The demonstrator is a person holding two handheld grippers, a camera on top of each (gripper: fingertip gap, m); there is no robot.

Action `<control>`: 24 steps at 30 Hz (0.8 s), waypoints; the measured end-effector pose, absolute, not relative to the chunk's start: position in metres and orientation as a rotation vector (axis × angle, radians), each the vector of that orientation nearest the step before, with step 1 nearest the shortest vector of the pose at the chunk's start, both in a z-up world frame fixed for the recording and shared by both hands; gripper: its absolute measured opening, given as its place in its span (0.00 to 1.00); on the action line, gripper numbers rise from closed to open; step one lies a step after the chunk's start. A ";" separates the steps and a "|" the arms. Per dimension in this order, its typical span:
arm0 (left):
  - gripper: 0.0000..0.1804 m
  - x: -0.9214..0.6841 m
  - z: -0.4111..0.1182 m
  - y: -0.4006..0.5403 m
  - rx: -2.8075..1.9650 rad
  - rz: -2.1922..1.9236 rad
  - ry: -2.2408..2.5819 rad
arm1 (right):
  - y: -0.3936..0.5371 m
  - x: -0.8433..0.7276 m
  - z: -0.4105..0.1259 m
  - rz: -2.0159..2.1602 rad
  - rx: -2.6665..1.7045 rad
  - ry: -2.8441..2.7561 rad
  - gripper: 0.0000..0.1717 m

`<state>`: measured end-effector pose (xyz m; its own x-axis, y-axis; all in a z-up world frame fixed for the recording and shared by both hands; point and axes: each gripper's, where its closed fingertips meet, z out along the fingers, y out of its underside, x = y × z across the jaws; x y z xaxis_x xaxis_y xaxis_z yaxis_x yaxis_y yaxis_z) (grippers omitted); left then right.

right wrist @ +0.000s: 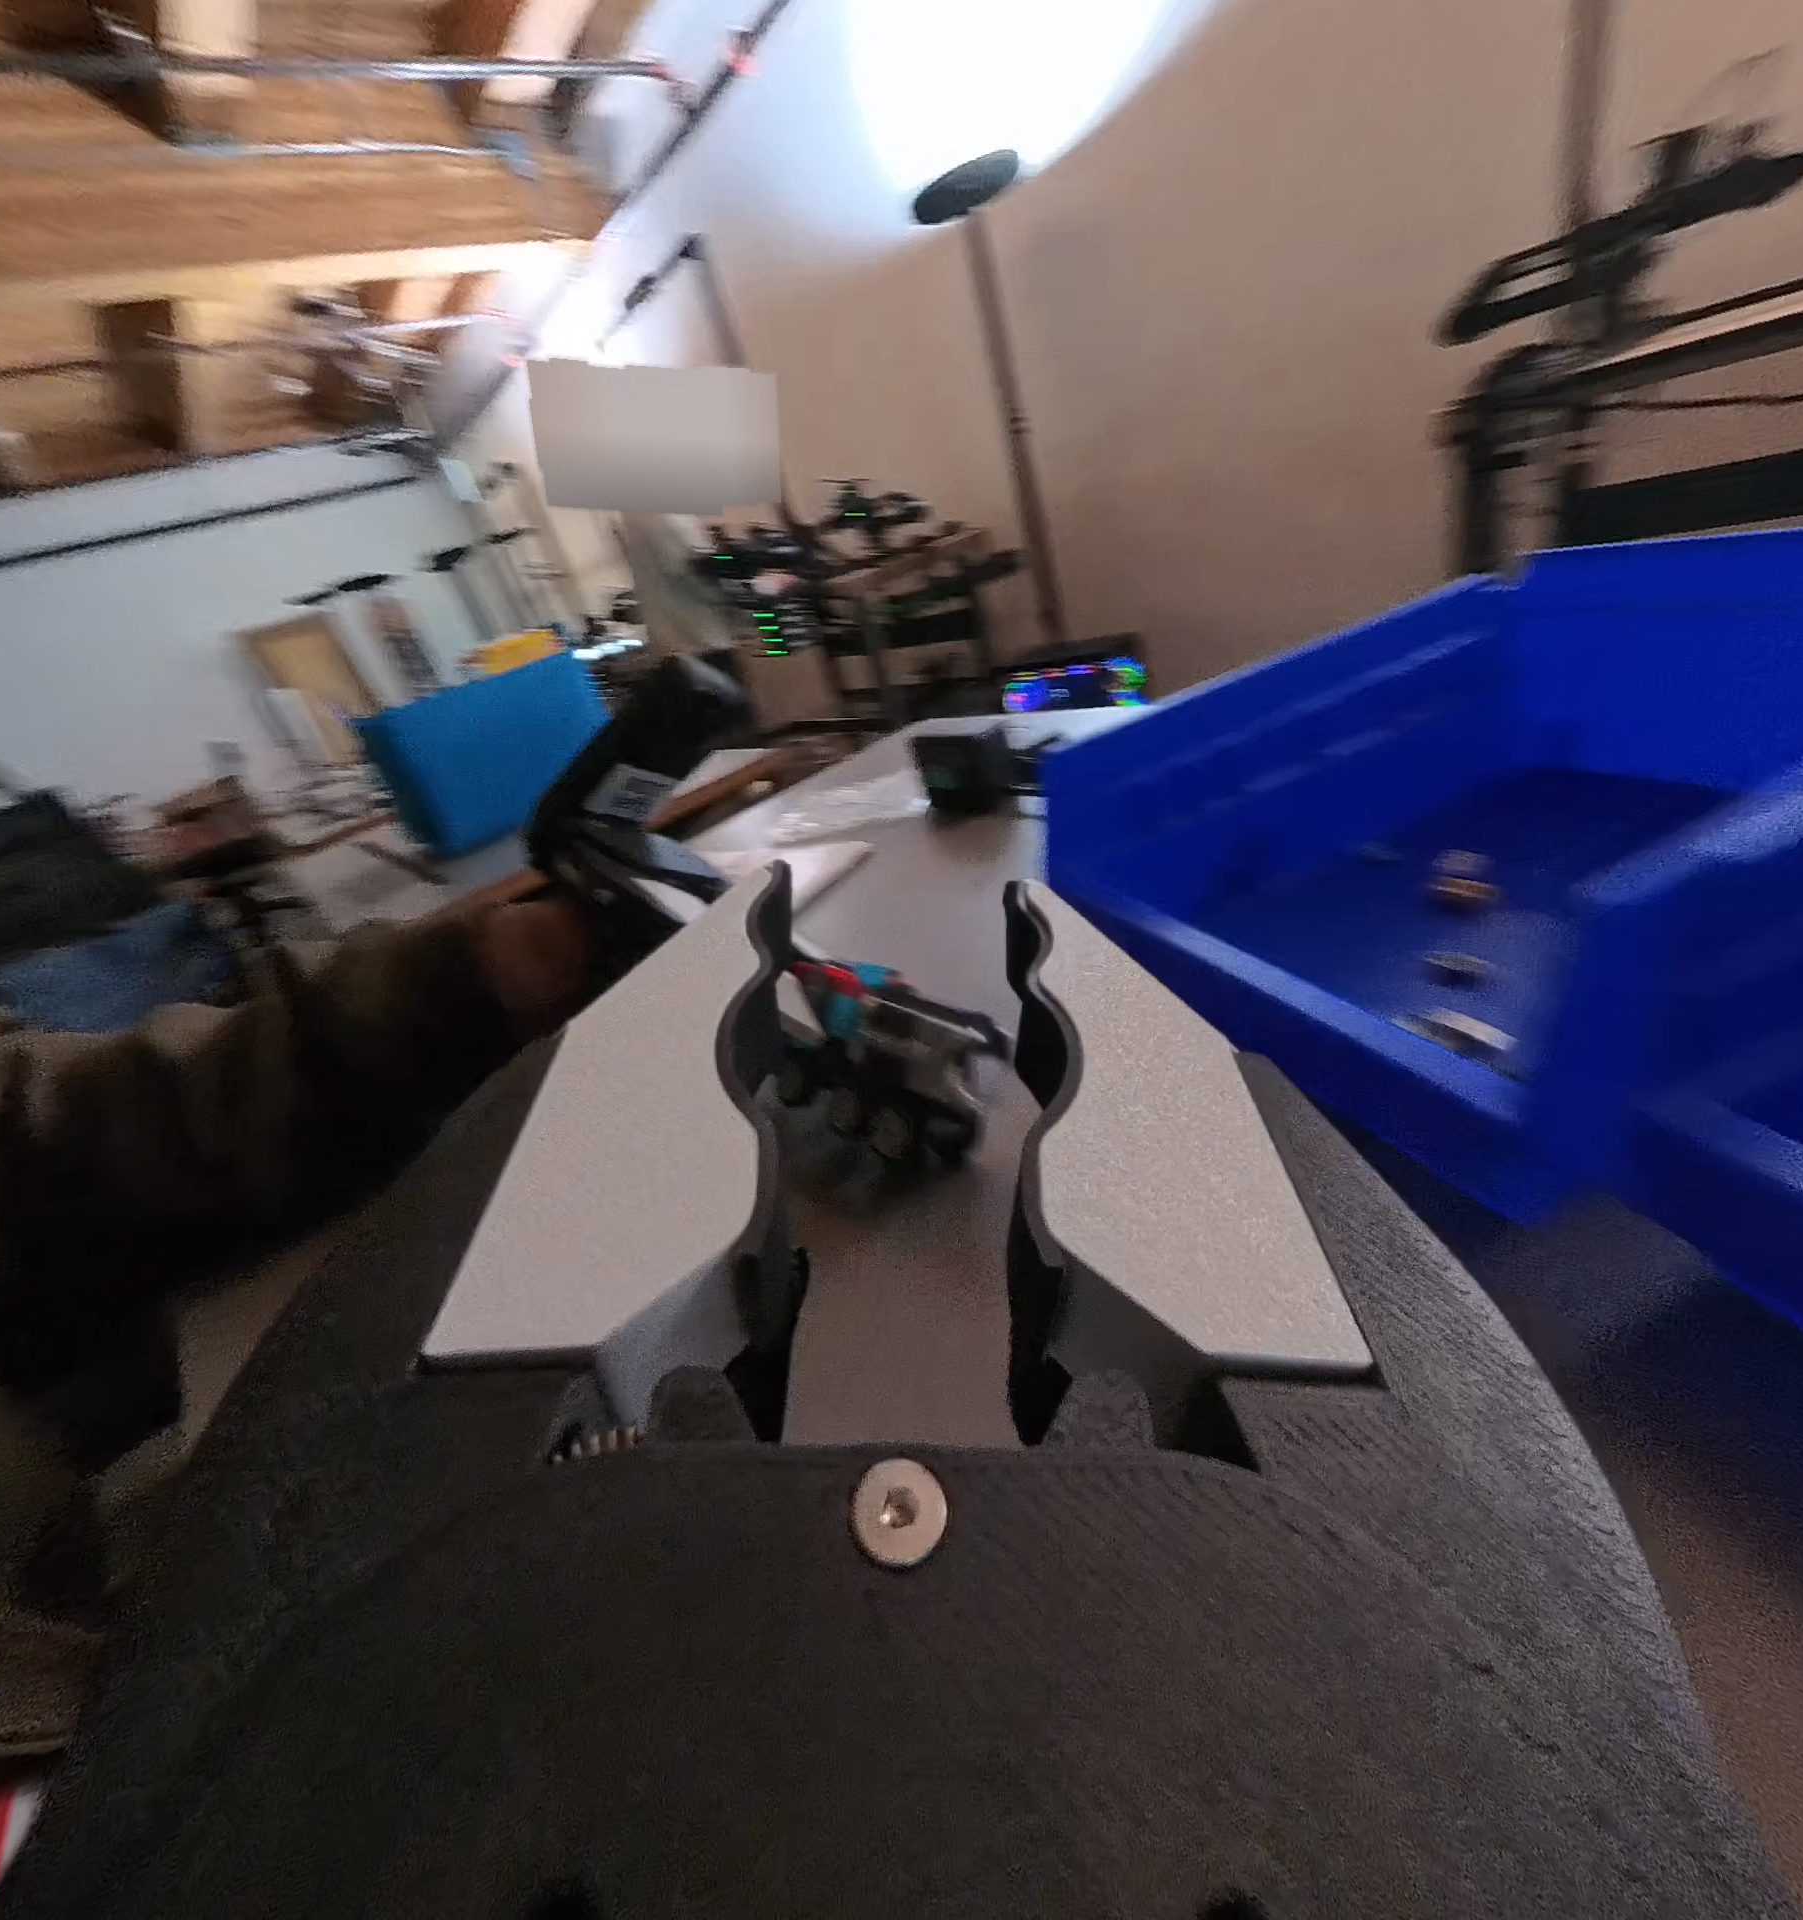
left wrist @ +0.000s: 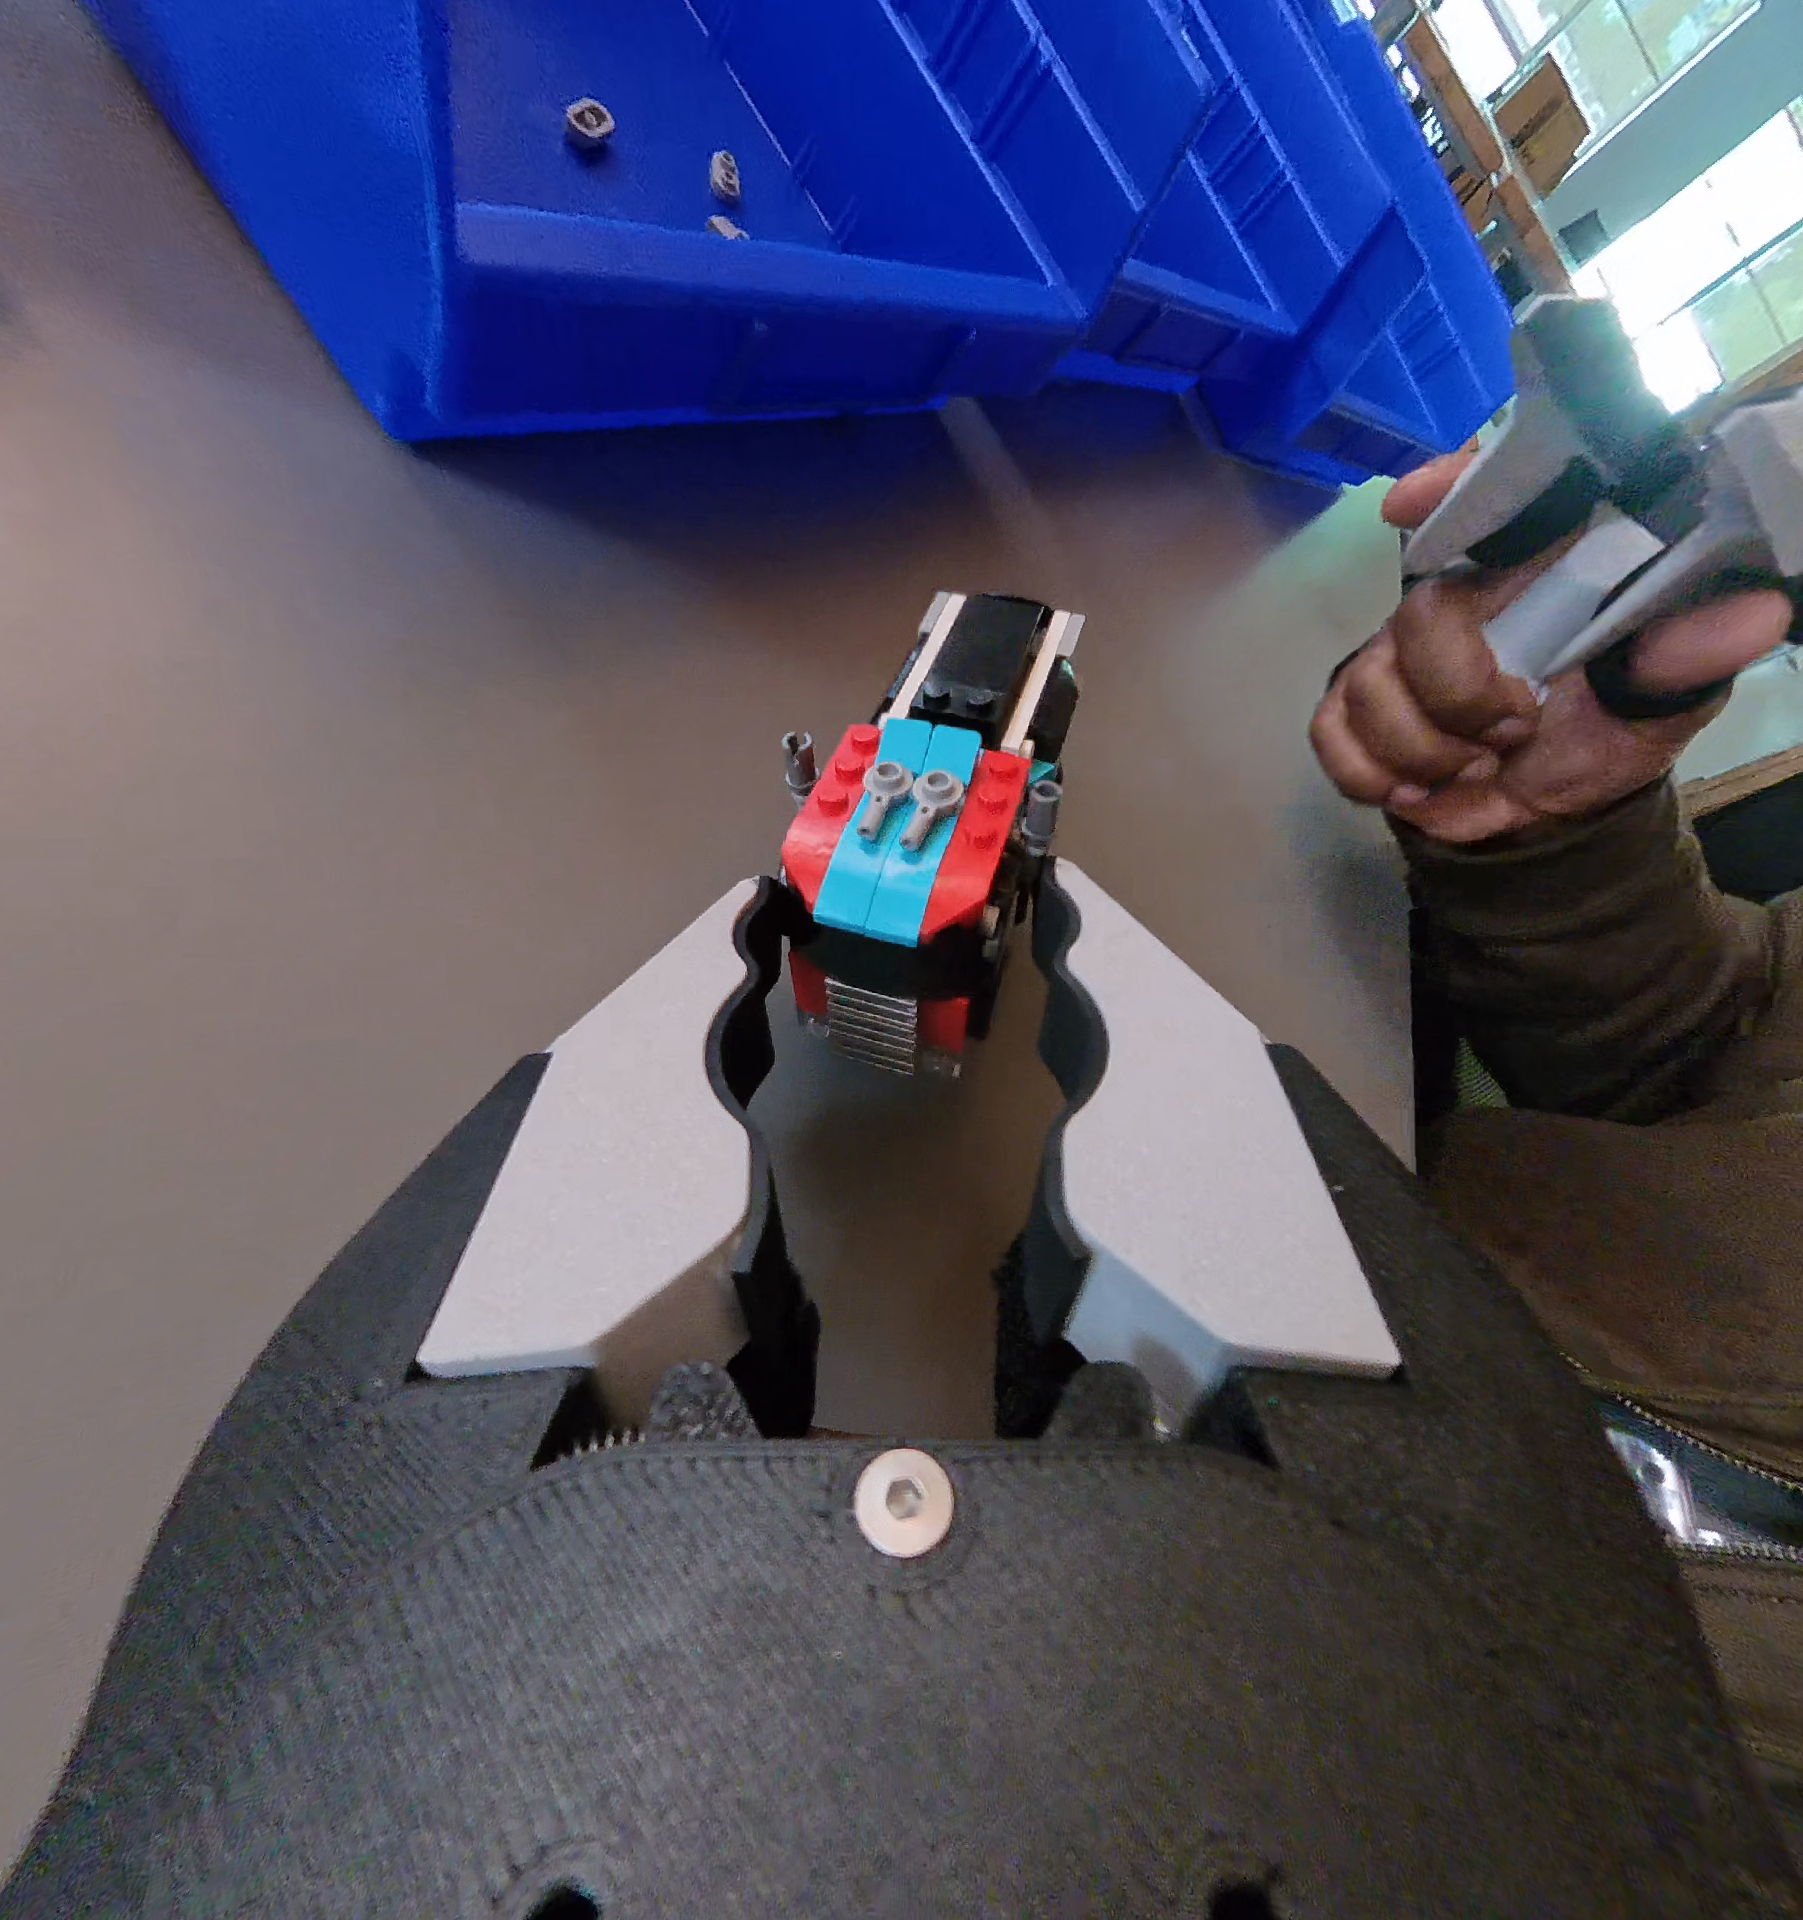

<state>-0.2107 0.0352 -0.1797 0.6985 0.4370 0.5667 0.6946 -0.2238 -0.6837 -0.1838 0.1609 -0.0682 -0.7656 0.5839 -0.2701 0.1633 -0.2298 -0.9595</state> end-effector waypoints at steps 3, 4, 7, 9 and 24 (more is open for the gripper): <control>0.28 -0.214 -0.175 0.031 -1.876 -0.246 -0.854 | 0.100 -0.193 -0.061 2.208 -0.736 -1.838 0.25; 0.28 -0.215 -0.174 0.030 -1.887 -0.215 -0.832 | 0.084 -0.198 -0.059 2.213 -0.673 -1.868 0.24; 0.28 -0.218 -0.169 0.024 -1.916 -0.136 -0.754 | 0.042 -0.214 -0.055 2.155 -0.471 -1.945 0.24; 0.28 -0.219 -0.166 0.020 -1.931 -0.086 -0.695 | 0.022 -0.224 -0.056 2.109 -0.378 -1.979 0.24; 0.28 -0.217 -0.179 0.011 -2.055 0.098 -0.443 | 0.045 -0.241 -0.089 1.963 -0.324 -2.052 0.22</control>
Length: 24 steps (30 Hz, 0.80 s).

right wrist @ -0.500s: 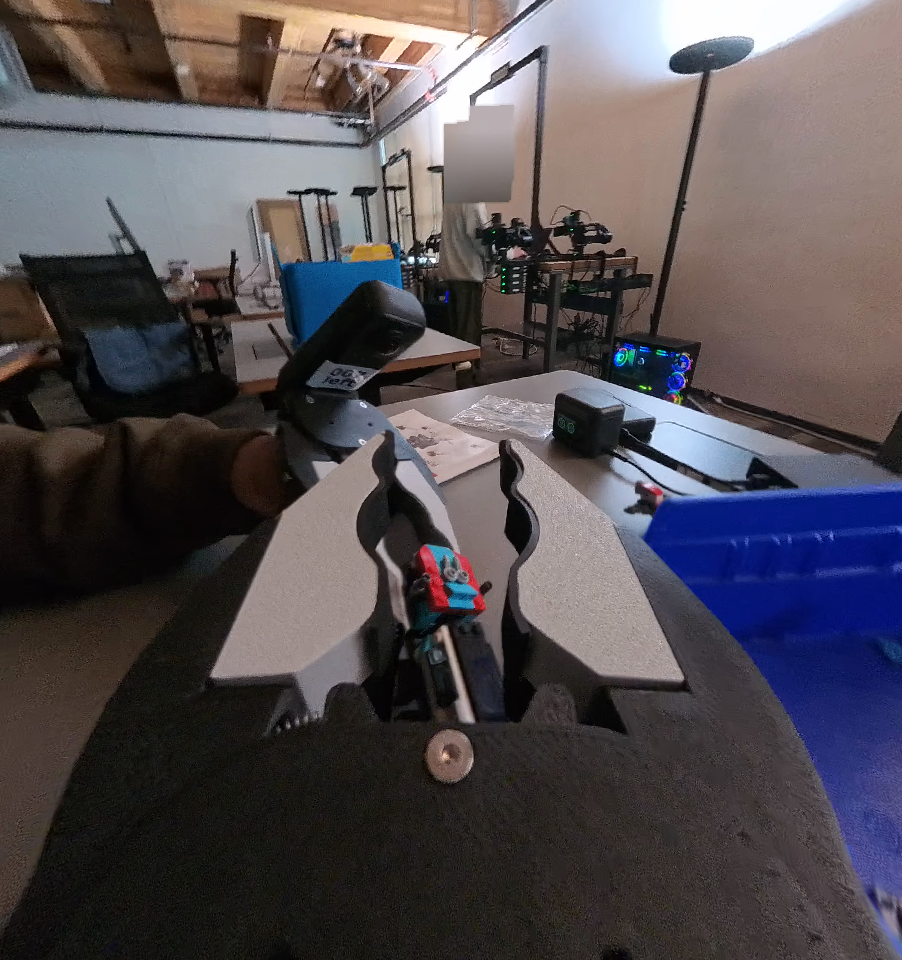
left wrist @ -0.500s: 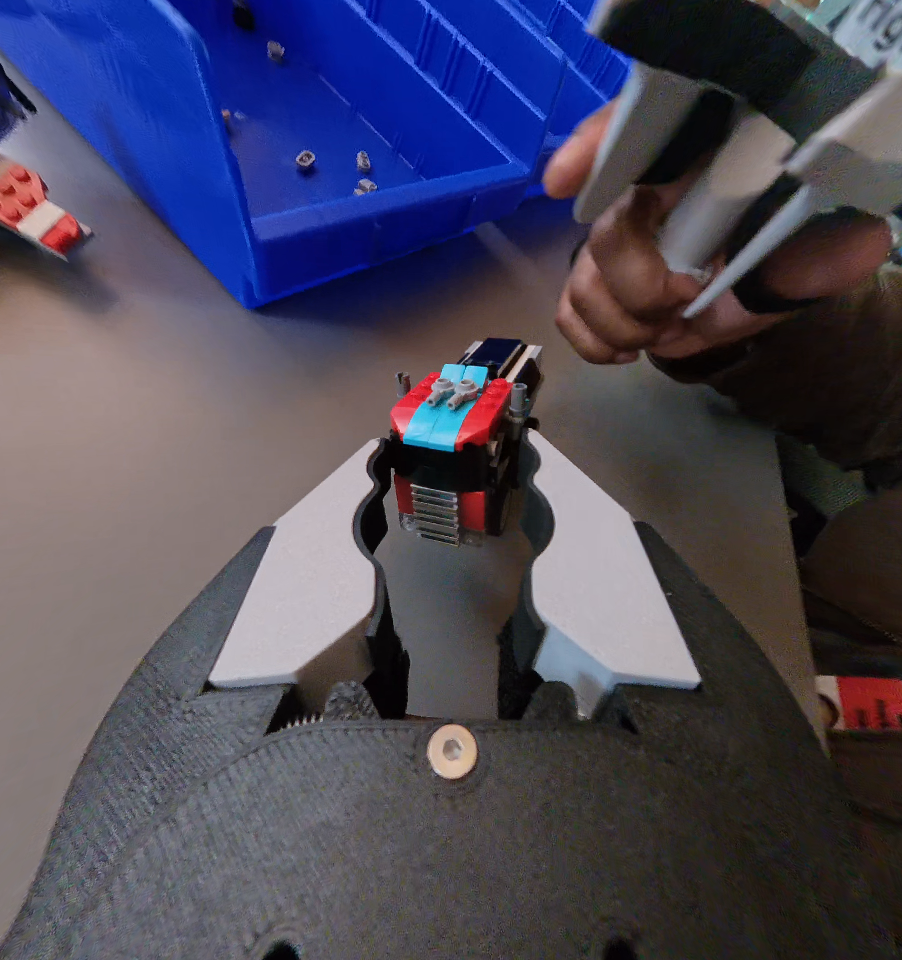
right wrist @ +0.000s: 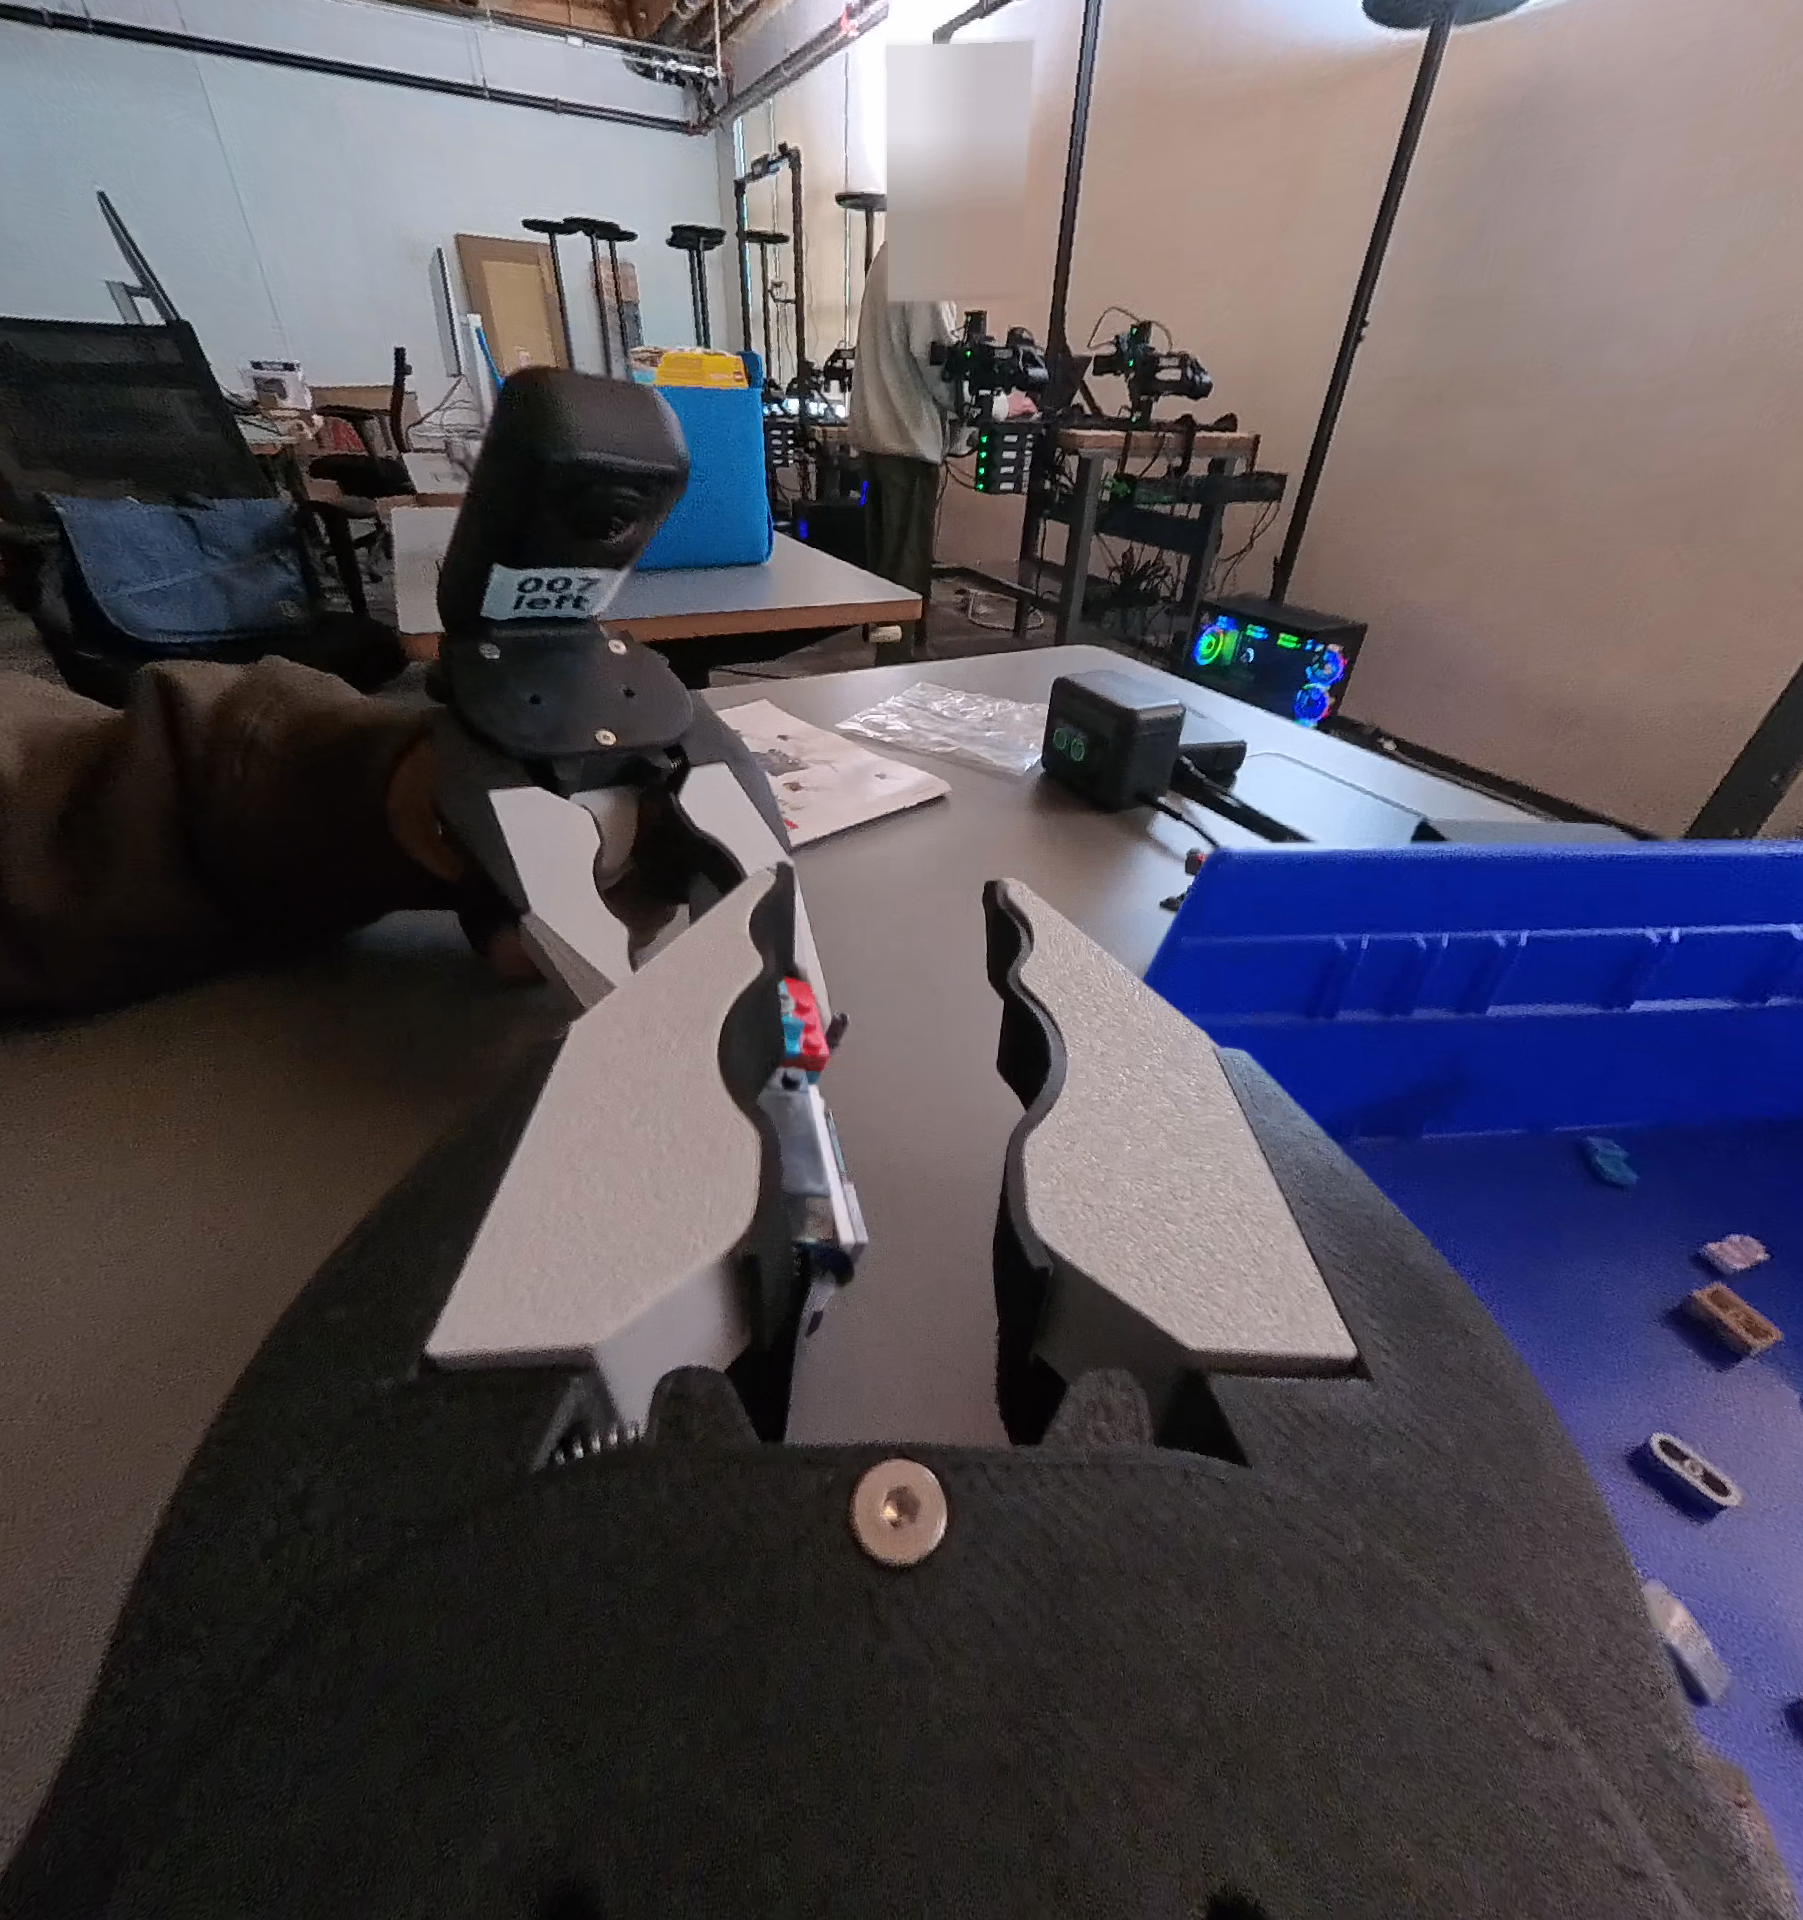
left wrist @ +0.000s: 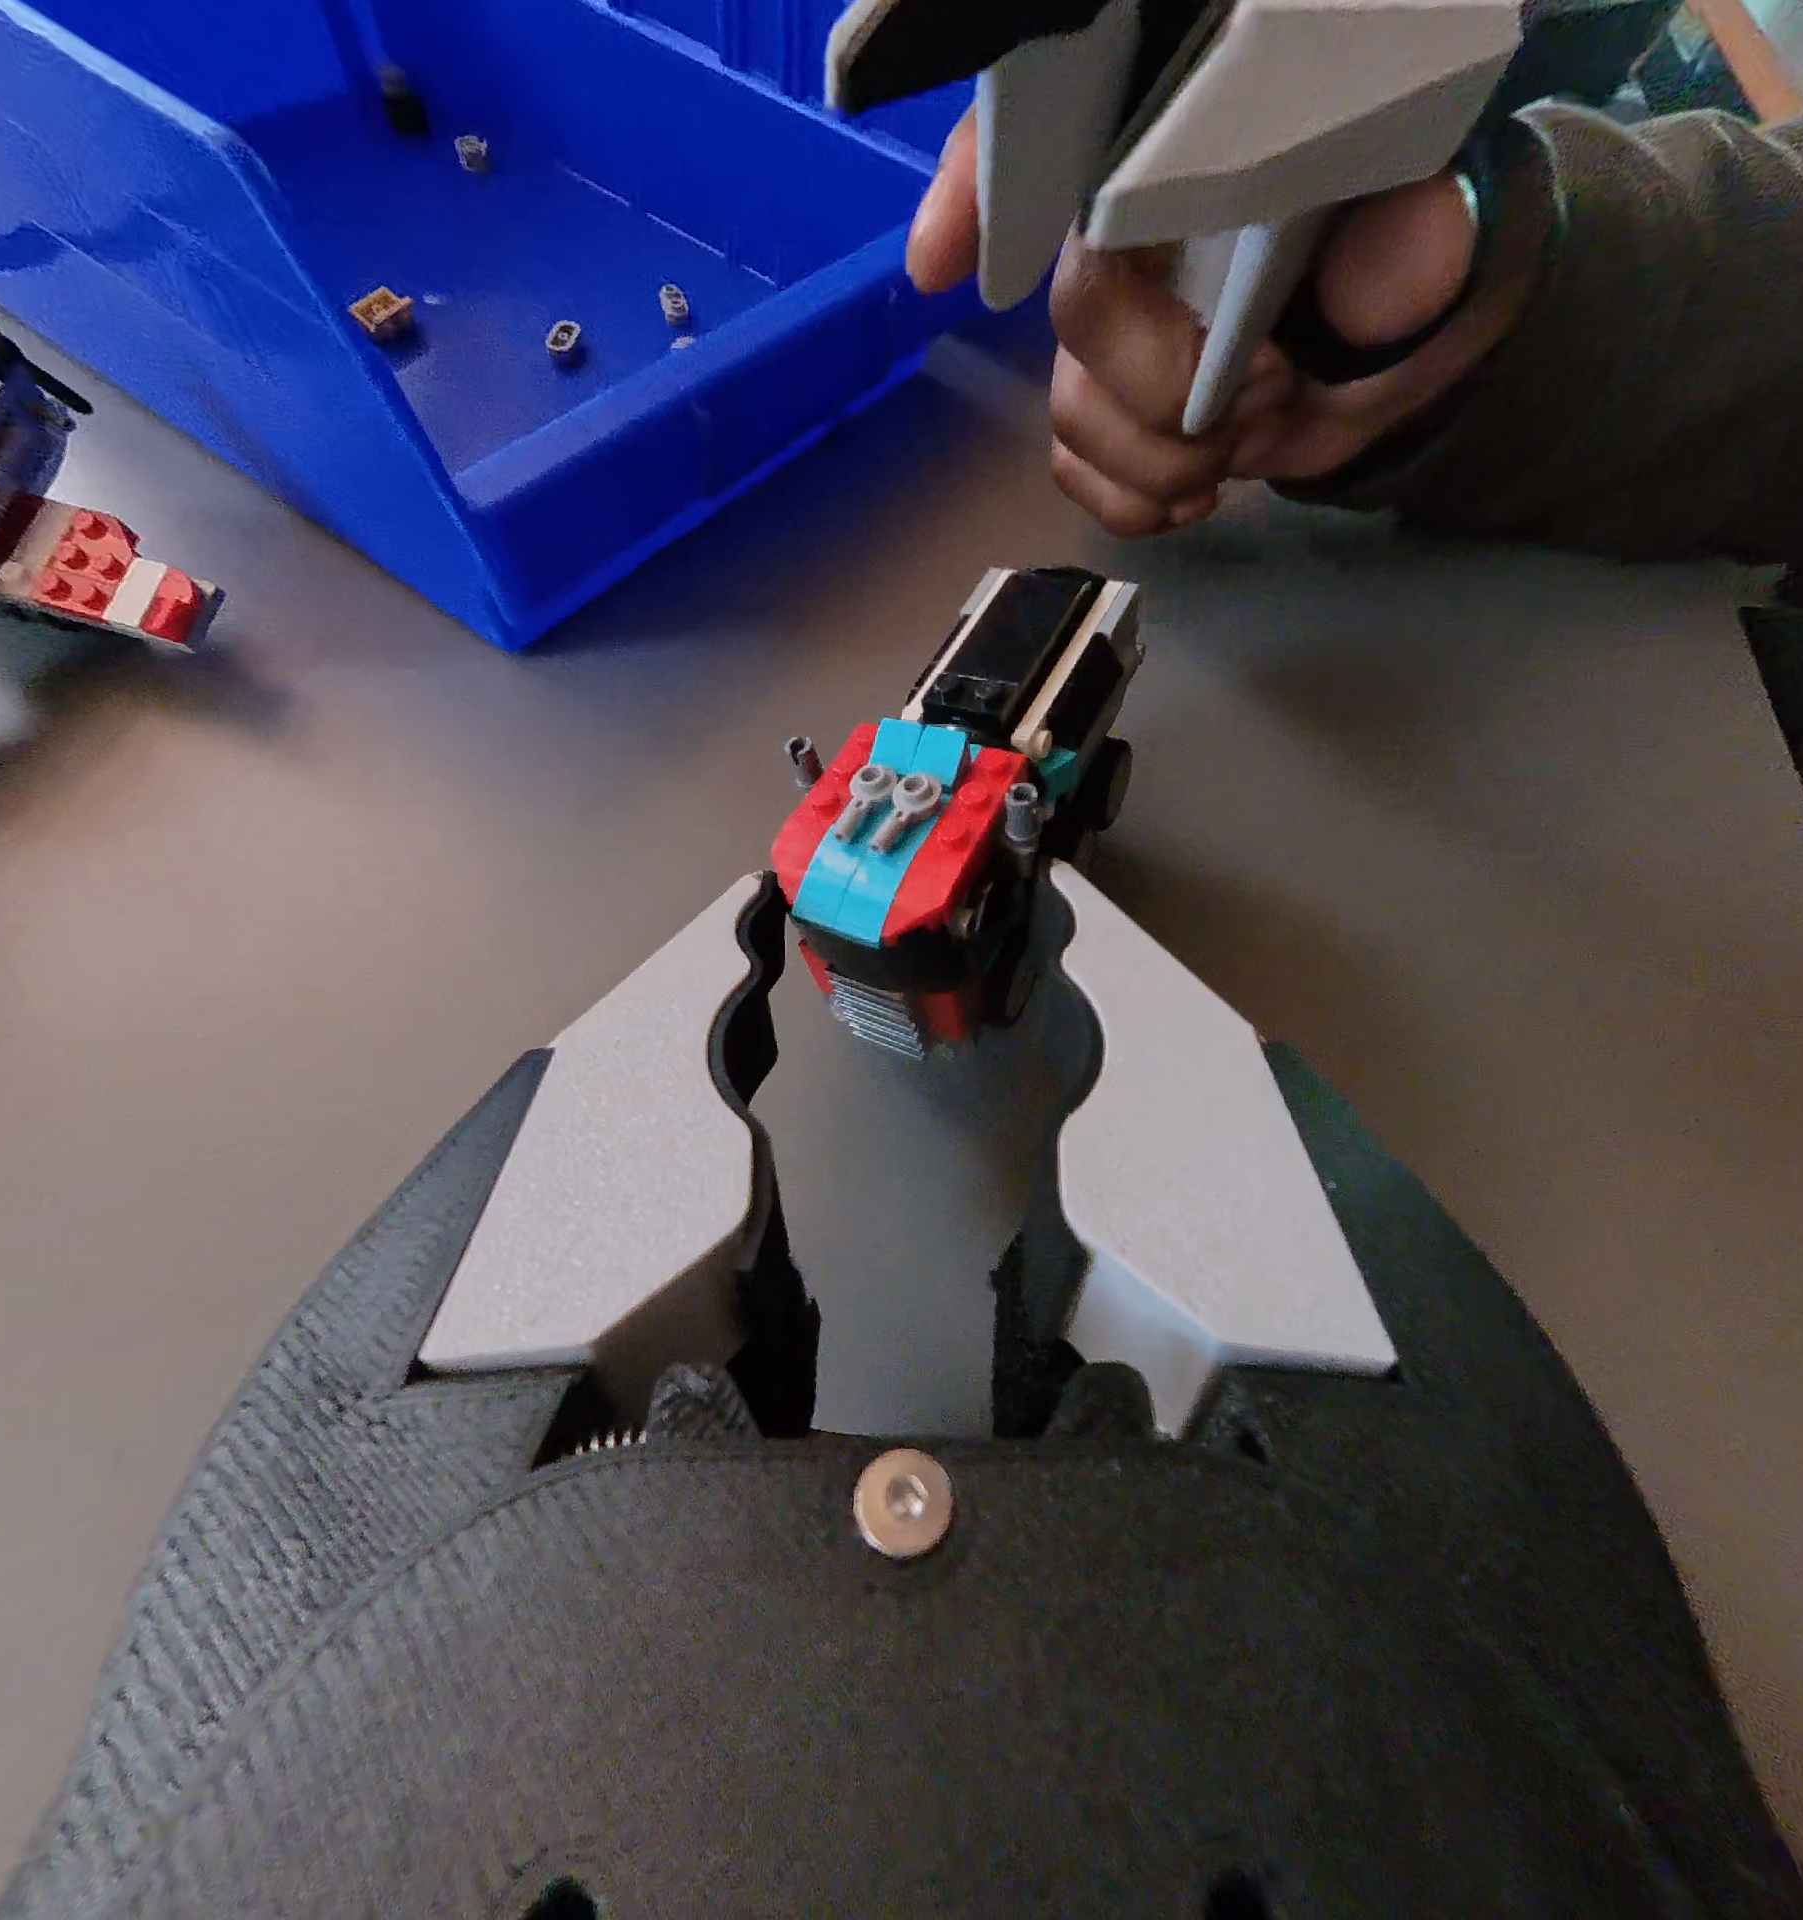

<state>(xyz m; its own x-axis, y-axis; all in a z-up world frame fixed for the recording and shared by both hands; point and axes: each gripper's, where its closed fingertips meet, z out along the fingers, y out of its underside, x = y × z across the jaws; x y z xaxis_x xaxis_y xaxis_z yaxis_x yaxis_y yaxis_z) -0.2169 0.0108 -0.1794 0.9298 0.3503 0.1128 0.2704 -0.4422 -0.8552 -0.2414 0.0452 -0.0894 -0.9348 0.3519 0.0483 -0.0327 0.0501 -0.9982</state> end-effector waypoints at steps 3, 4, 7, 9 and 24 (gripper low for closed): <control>0.28 -0.217 -0.180 0.011 -2.057 0.094 -0.441 | 0.046 -0.241 -0.100 1.972 -0.348 -2.099 0.21; 0.28 -0.217 -0.180 0.011 -2.056 0.090 -0.443 | 0.047 -0.240 -0.102 1.977 -0.354 -2.109 0.21; 0.28 -0.216 -0.180 0.011 -2.056 0.088 -0.443 | 0.048 -0.241 -0.103 1.994 -0.382 -2.123 0.21; 0.28 -0.215 -0.180 0.011 -2.059 0.082 -0.440 | 0.048 -0.242 -0.104 1.993 -0.394 -2.128 0.21; 0.35 -0.213 -0.182 0.010 -2.076 0.090 -0.425 | 0.048 -0.248 -0.109 1.993 -0.439 -2.147 0.21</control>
